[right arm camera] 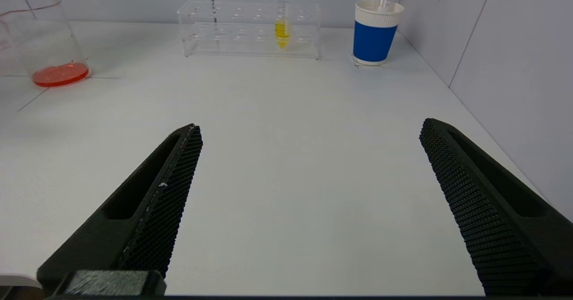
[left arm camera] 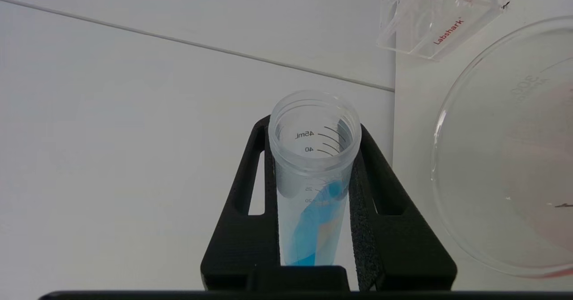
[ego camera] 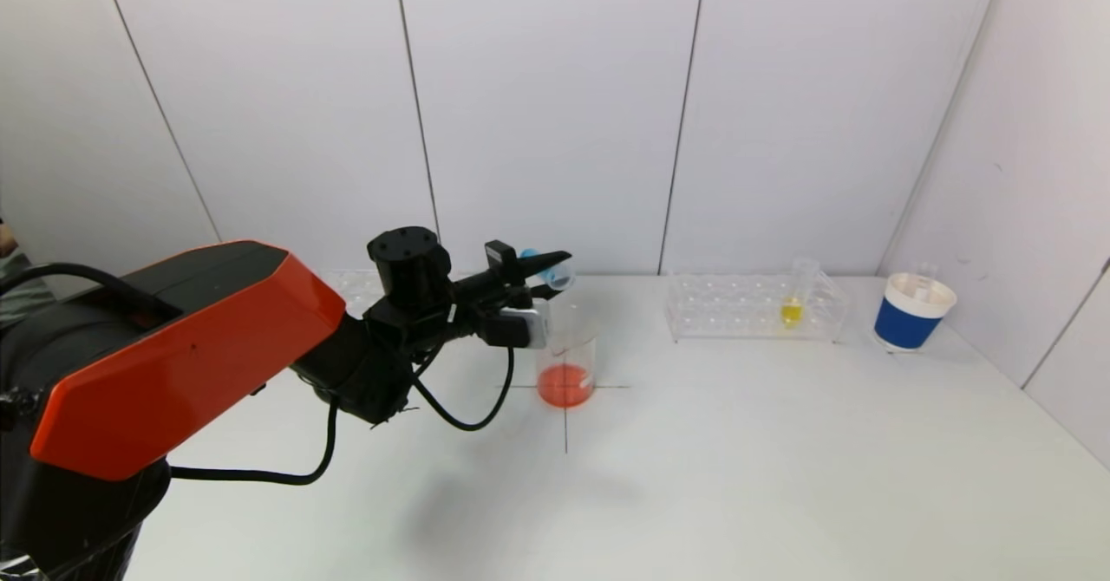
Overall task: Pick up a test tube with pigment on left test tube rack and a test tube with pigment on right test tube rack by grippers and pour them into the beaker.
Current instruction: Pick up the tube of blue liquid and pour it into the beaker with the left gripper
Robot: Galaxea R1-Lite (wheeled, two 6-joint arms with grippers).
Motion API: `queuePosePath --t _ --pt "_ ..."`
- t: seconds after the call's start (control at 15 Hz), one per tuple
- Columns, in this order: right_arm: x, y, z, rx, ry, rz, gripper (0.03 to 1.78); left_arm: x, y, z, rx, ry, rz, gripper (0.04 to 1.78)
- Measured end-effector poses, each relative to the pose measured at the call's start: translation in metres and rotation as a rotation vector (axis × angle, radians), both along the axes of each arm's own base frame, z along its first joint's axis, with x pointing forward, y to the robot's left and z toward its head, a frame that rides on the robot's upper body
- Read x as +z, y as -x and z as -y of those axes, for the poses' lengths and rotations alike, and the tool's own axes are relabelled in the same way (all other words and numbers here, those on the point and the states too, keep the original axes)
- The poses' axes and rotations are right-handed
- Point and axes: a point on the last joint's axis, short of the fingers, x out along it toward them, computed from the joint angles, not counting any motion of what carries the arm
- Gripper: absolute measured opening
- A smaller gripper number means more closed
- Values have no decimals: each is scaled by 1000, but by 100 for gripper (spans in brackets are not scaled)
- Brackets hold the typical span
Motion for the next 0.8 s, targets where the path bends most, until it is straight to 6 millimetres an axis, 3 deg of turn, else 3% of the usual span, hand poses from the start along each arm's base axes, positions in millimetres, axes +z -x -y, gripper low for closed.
queuePosePath --t 0.8 --pt "0 0 0 0 0 0 177 3 8 -4 0 -39 46 45"
